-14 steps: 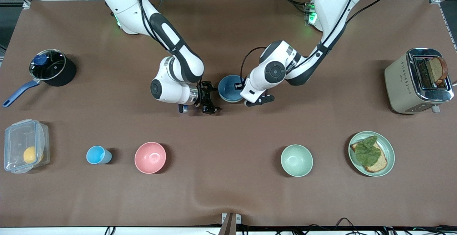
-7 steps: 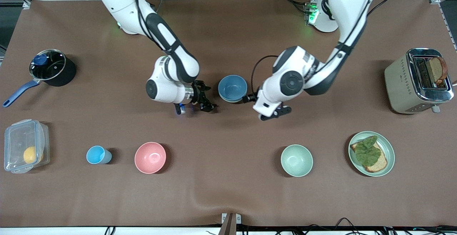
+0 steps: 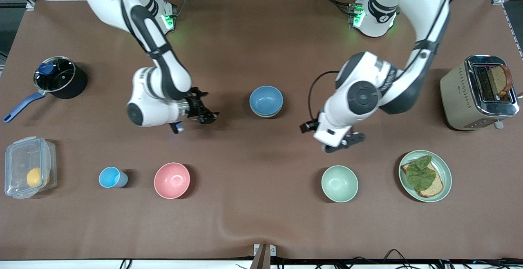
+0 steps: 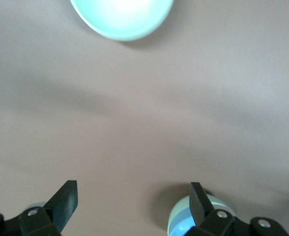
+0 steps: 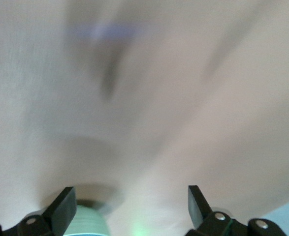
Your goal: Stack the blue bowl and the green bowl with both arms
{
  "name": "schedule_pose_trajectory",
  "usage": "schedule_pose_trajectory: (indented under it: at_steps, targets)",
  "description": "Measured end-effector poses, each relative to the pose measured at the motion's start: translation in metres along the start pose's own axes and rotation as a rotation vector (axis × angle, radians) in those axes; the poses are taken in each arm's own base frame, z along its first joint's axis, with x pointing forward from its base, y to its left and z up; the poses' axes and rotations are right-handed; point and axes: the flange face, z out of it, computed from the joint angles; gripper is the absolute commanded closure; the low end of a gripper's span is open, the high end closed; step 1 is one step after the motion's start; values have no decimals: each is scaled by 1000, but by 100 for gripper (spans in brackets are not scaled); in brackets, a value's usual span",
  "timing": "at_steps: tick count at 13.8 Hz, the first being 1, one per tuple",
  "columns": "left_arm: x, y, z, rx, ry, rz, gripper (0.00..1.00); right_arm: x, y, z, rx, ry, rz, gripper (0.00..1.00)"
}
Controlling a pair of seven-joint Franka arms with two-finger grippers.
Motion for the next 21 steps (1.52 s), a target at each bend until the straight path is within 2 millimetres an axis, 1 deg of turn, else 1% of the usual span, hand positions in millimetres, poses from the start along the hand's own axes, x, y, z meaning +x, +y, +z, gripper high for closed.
schedule_pose_trajectory:
  at_steps: [1,2,4,6,7,9,11,13,14,16,17,18,19,21]
  targets:
    - [11,-15,-22,11,41,4,0,8,9,-17,-29,16,-8,0]
    - [22,-34,-45,22,69,23,0,14,17,-34,-50,27,-20,0]
    - [38,-74,-81,35,86,62,0,26,30,-62,-73,29,-51,0]
    - [51,-106,-107,27,108,71,0,39,42,-82,-98,56,-78,0]
    - [53,-115,-120,20,125,75,0,44,47,-90,-119,88,-97,0]
    - [42,-122,-146,17,147,87,0,52,56,-111,-144,136,-190,0]
    - [29,-131,-167,33,147,131,0,66,68,-143,-140,178,-288,0]
    - [22,-151,-187,57,135,173,0,83,88,-183,-117,206,-360,0]
    - [19,-166,-200,57,128,179,0,86,95,-202,-107,214,-397,0]
    - [10,-198,-229,17,105,175,0,85,104,-240,-105,246,-475,0]
    - [5,-211,-238,11,94,171,0,82,107,-258,-107,276,-515,0]
    - [2,-218,-244,13,91,179,0,77,109,-275,-111,315,-548,0]
    - [0,-221,-247,15,91,199,0,67,110,-290,-111,352,-582,0]
    - [-1,-222,-246,20,86,255,0,39,109,-317,-97,414,-679,0]
